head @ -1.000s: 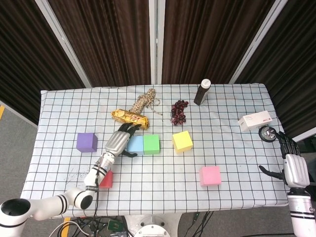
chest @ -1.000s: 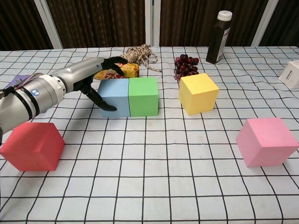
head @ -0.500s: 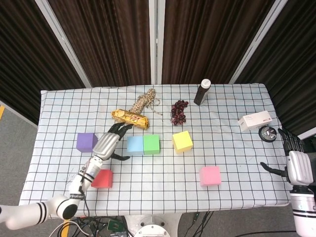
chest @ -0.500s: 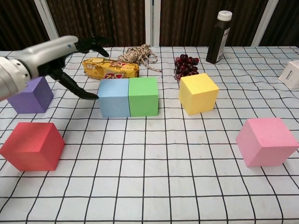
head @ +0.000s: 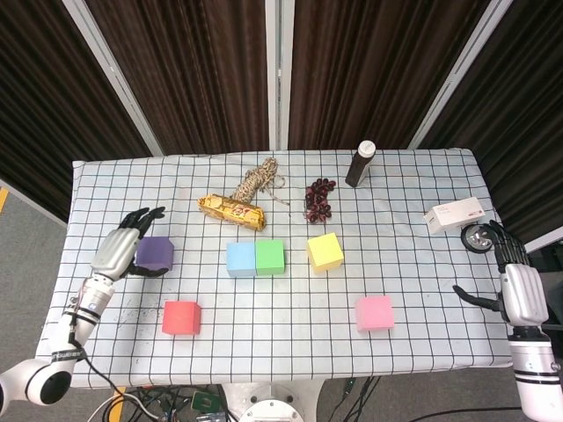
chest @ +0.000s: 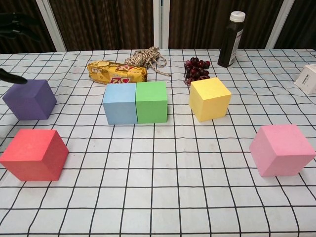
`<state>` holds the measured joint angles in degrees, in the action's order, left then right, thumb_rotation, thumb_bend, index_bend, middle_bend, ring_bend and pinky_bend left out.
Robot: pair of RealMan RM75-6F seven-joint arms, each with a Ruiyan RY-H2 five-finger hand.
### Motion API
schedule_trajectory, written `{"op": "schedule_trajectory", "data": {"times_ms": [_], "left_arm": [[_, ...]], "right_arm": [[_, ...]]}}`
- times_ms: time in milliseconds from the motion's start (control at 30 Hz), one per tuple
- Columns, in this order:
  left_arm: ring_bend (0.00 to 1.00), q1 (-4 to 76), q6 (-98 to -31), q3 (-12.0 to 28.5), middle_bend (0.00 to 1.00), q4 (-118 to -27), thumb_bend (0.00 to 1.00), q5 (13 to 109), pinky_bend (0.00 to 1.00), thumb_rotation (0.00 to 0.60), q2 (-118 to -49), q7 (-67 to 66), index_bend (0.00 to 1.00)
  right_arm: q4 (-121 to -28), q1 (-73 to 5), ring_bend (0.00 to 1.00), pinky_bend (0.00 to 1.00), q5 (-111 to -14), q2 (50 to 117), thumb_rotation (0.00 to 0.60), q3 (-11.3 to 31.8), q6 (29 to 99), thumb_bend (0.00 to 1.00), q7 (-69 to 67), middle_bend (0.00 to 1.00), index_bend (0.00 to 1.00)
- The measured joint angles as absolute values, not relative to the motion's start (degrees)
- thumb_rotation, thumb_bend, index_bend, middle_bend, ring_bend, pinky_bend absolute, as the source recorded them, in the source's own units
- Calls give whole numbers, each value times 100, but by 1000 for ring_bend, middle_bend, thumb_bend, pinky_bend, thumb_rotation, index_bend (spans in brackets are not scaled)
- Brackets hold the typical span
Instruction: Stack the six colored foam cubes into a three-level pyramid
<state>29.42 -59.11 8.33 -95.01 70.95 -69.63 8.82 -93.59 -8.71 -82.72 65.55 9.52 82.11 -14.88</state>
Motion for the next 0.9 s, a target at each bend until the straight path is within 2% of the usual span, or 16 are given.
{"op": "schedule_trajectory", "data": {"times_ms": [133,533,900], "left_arm": [[0,2952,-5629,748,118,-9188,0,6978,5,600,-6984,1000,22],[0,3128,-5211,741,124,-7991,0,6686,5,600,-7712,913,18],[0,3160,-5084,769,289,-7538,3,6661,7,600,-7925,938,29]], "right_arm": [[-9424,-939,0,0,-8183,6552,600,967,8093,7,-1371,0,0],[-9314,-1035,0,0,-8119,6607,600,935,7924,7,-1365,0,0],[-9323,-1029,0,0,-8147,6620,600,908,7974,7,-1360,0,0]]}}
